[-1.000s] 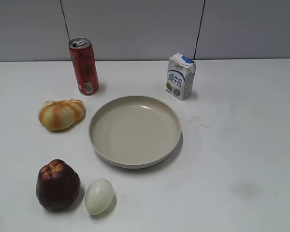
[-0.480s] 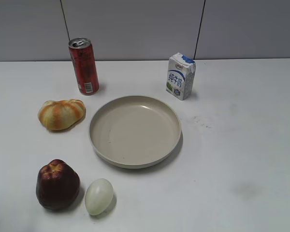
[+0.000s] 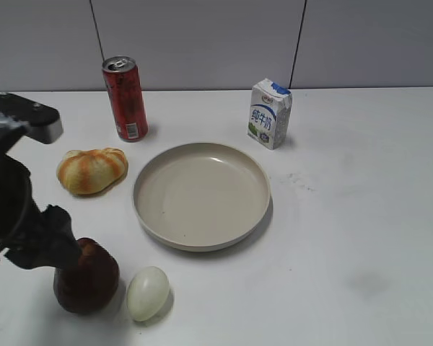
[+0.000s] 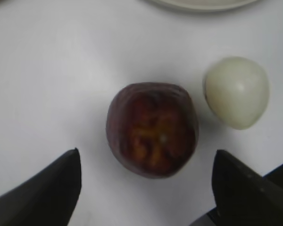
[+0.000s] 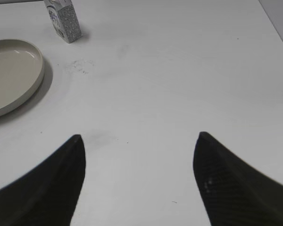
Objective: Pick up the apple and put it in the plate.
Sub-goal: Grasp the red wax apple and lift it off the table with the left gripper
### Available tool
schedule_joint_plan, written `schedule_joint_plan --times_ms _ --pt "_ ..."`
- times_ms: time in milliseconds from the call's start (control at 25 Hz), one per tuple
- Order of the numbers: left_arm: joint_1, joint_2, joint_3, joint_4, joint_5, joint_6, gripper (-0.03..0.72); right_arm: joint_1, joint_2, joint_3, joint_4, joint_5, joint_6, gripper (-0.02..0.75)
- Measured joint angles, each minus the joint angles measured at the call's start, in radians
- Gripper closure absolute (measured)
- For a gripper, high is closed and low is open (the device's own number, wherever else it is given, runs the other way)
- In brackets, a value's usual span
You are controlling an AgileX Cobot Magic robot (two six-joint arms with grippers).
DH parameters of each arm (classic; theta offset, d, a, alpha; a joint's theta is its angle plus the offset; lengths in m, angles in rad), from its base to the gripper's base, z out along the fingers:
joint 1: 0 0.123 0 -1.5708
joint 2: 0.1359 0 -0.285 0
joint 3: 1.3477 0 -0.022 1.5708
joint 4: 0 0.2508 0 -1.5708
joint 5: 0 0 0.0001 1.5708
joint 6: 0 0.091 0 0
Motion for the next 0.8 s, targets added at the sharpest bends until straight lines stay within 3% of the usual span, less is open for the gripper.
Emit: schedule_joint_plan --times_ms 320,480,600,800 --pt "0.0 0.155 0.0 -0.004 -0.068 0.022 0.032 0.0 0.0 0.0 0.0 0.0 0.0 0.167" --pt "0.0 0.176 0.0 -0.004 -0.093 0.022 0.12 0.0 0.0 0.0 0.0 0.0 0.0 0.167" --pt "0.0 0.176 -0.007 -0.003 -0.086 0.022 0.132 0.0 0.0 0.0 0.0 0.0 0.0 0.167" --pt "0.0 0.159 -0.123 -0.003 0.042 0.022 0.132 0.0 0.0 0.0 0.0 0.0 0.0 0.167"
